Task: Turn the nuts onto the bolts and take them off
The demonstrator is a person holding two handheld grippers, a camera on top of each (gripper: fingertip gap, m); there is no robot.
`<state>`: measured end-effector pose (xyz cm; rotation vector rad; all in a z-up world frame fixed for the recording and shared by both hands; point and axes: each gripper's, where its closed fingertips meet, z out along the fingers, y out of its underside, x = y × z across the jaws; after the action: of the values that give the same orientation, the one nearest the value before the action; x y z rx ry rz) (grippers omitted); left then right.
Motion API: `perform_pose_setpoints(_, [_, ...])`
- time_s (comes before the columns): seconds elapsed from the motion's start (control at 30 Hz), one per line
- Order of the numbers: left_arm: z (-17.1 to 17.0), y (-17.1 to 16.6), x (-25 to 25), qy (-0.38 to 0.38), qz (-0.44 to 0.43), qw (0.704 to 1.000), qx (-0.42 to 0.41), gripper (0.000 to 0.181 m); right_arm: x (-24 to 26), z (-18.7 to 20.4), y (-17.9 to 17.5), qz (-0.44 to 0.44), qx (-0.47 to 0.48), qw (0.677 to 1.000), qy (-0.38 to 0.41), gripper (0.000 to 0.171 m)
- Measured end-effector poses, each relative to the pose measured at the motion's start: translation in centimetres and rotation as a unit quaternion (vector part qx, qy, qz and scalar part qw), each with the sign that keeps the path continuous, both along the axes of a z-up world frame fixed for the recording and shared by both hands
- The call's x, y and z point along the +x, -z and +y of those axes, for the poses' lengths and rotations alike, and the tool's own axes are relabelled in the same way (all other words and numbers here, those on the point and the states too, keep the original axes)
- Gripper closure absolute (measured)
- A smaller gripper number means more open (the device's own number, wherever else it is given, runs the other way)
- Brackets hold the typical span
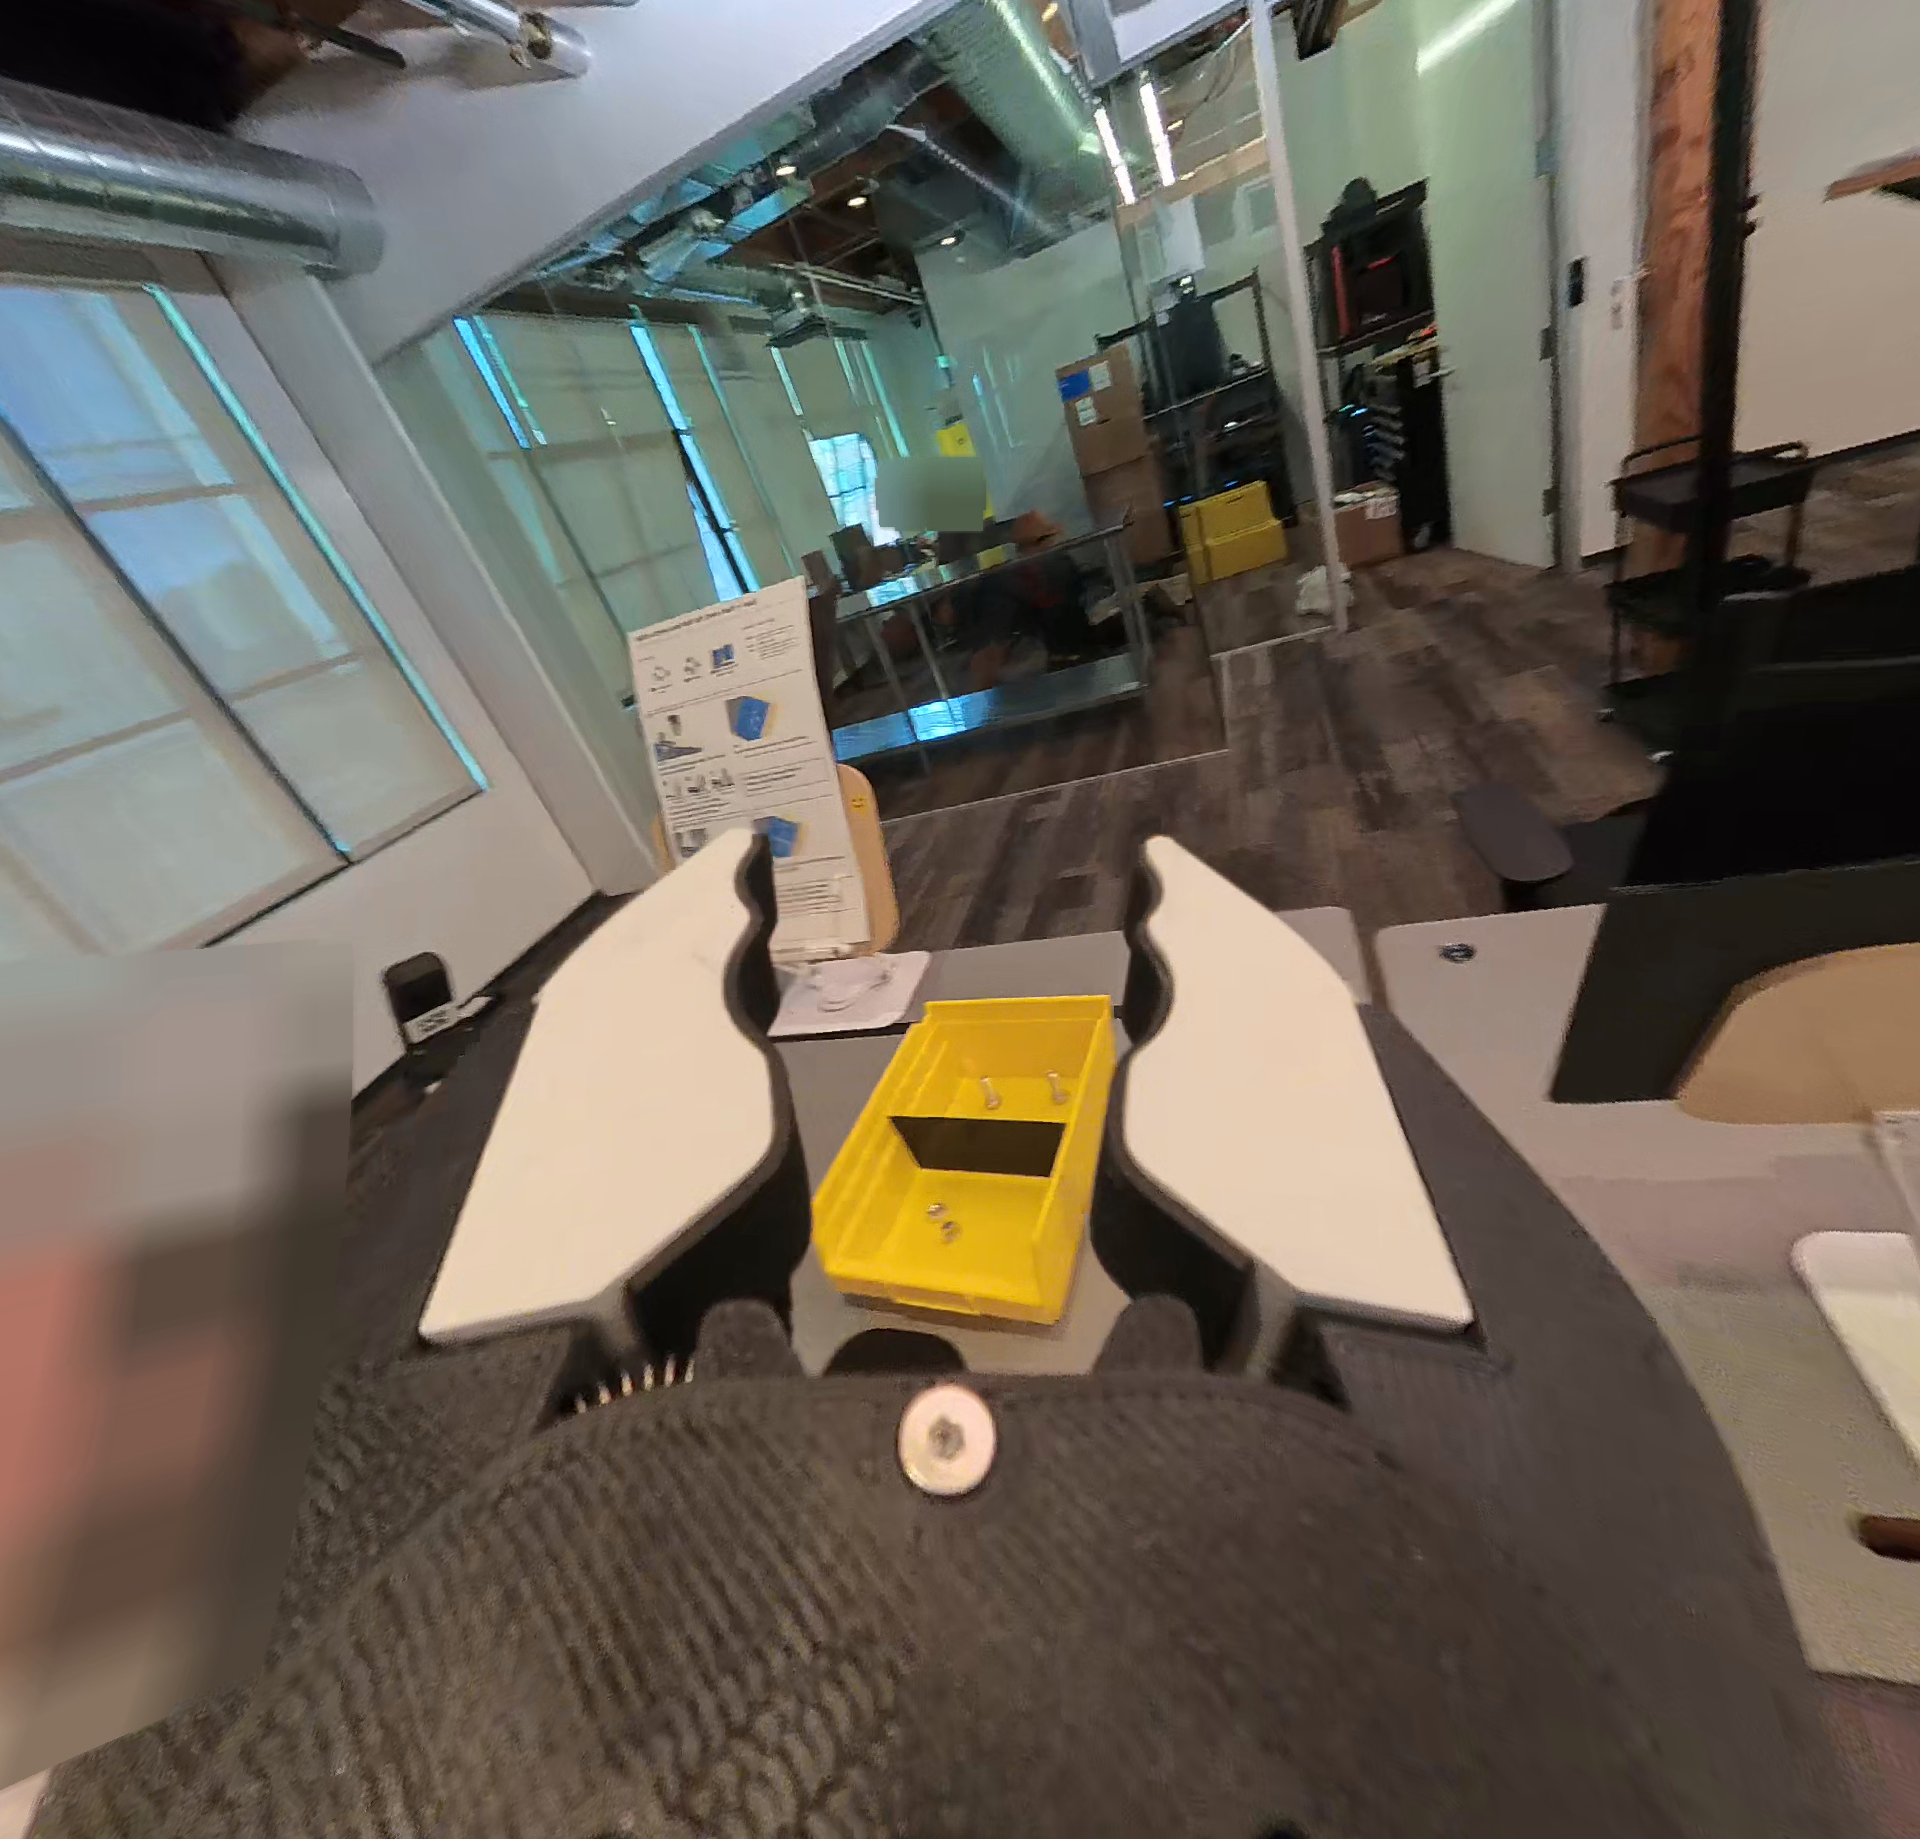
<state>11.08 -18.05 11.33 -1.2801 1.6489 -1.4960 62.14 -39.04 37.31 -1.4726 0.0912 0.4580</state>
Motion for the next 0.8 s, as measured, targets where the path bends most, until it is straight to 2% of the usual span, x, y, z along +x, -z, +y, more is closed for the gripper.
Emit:
perform_pose_setpoints(0.17, [-0.1,-0.1,-0.1,0.001,0.000,1.000,0.003,0.163,-1.9,-0.2,-1.5,-0.010,0.046,0.998,-0.052,0.110])
perform_pose_setpoints(0.23, [-0.2,-0.1,-0.1,0.001,0.000,1.000,0.005,0.163,-1.9,0.0,-1.5,-0.026,0.043,0.998,-0.042,0.110])
perform_pose_setpoints(0.3, [-0.2,-0.2,-0.1,0.001,-0.001,1.000,0.005,0.163,-1.9,0.2,-1.2,-0.082,0.043,0.995,-0.022,0.118])
perform_pose_setpoints(0.33, [-0.2,-0.2,-0.1,0.000,-0.002,1.000,0.005,0.163,-2.1,0.2,-0.8,-0.119,0.040,0.992,-0.018,0.129])
perform_pose_setpoints(0.37, [-0.1,-0.3,-0.2,0.000,-0.003,1.000,0.005,0.163,-2.2,0.3,-0.6,-0.146,0.037,0.989,-0.010,0.131])
perform_pose_setpoints(0.43, [0.1,-0.4,-0.4,-0.006,-0.005,1.000,0.006,0.163,-1.9,0.6,-1.0,-0.126,0.043,0.991,0.007,0.113])
perform_pose_setpoints(0.53, [1.4,-0.8,-0.9,-0.032,-0.016,0.999,0.003,0.163,-3.1,0.6,-1.9,-0.048,0.057,0.995,-0.059,0.107])
perform_pose_setpoints(0.63, [3.0,-1.2,-1.6,-0.064,-0.028,0.998,-0.006,0.163,-3.8,1.4,-1.2,-0.120,0.071,0.989,-0.050,0.109])
perform_pose_setpoints(0.73, [4.7,-1.3,-2.1,-0.099,-0.035,0.994,-0.007,0.163,-6.6,2.7,-0.3,-0.097,0.066,0.985,-0.128,0.107])
perform_pose_setpoints(0.8, [5.3,-1.6,-2.3,-0.110,-0.048,0.993,-0.019,0.163,-7.3,4.7,0.3,-0.134,0.080,0.981,-0.117,0.105])
